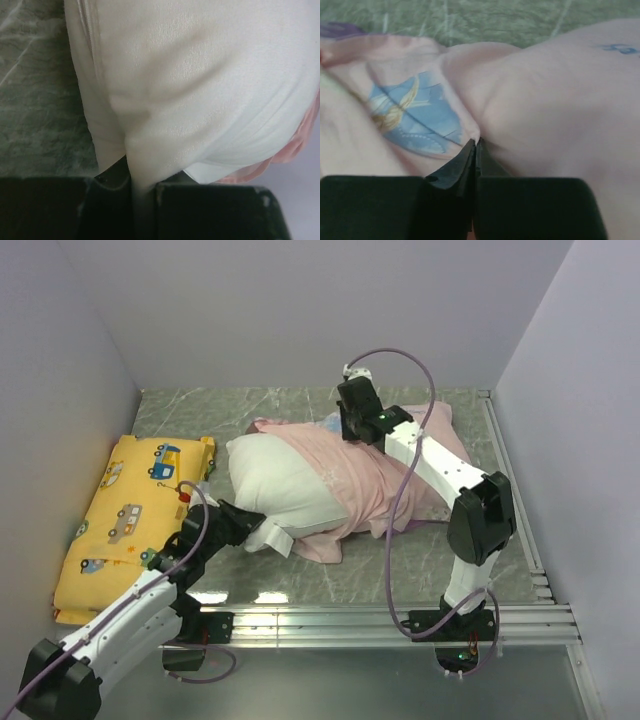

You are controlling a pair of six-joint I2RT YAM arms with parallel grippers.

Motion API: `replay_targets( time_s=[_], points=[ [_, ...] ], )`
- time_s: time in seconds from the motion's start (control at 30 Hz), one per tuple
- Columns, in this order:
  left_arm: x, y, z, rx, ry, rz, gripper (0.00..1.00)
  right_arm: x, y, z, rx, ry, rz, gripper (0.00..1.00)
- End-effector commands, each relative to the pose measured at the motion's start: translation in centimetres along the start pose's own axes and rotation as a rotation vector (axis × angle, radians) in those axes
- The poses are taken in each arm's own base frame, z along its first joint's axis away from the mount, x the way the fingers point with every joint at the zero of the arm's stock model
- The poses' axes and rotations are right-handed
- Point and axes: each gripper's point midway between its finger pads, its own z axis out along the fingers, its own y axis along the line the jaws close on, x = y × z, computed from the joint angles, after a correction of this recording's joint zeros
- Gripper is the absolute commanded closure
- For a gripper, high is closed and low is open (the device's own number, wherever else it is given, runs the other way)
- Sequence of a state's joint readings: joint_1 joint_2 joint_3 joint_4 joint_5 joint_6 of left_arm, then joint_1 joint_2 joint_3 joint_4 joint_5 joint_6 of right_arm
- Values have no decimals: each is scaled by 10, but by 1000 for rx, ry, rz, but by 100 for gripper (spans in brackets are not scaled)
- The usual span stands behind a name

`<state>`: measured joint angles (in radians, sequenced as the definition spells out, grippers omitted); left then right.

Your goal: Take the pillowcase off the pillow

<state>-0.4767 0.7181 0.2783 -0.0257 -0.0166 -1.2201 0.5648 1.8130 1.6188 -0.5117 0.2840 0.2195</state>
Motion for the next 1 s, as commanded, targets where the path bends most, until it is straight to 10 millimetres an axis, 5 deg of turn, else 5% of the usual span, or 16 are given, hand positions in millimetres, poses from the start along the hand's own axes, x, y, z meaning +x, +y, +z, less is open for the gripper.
replay_targets(
  time_s=[0.0, 0.07, 0.1, 0.2, 0.3, 0.5, 0.6, 0.63, 0.73, 0.87, 0.97],
  points=[
    [6, 32, -7, -113, 5, -8, 100, -29, -103, -16, 305, -43, 192, 100],
    [1, 28, -13, -103, -20, -14, 100, -23, -140, -19, 344, -38, 306, 100],
    [-1, 27, -18, -98, -32, -17, 100, -21, -174, -21, 385, -44, 375, 100],
    [0, 29, -22, -94, -34, -24, 100, -13, -215, -32, 412, -83, 490, 100],
    [1, 34, -21, -107, -31, -25, 100, -6, -216, -34, 388, -83, 510, 100],
    [1, 24, -16, -71, -25, -21, 100, -5, -163, -32, 225, -69, 451, 99],
    [-8, 12, -17, -61, -47, 5, 100, -9, -128, -46, 180, -69, 357, 69],
    [-12, 9, -18, -62, -65, 22, 100, -13, -123, -59, 177, -87, 338, 51],
    [-20, -2, -20, -59, -84, 56, 100, -19, -103, -98, 144, -157, 301, 31],
    [-29, -14, -23, -50, -108, 79, 100, -11, -85, -151, 28, -252, 317, 25],
    [-32, -19, -26, -38, -118, 92, 100, 20, -69, -176, -73, -272, 340, 24]
  ],
)
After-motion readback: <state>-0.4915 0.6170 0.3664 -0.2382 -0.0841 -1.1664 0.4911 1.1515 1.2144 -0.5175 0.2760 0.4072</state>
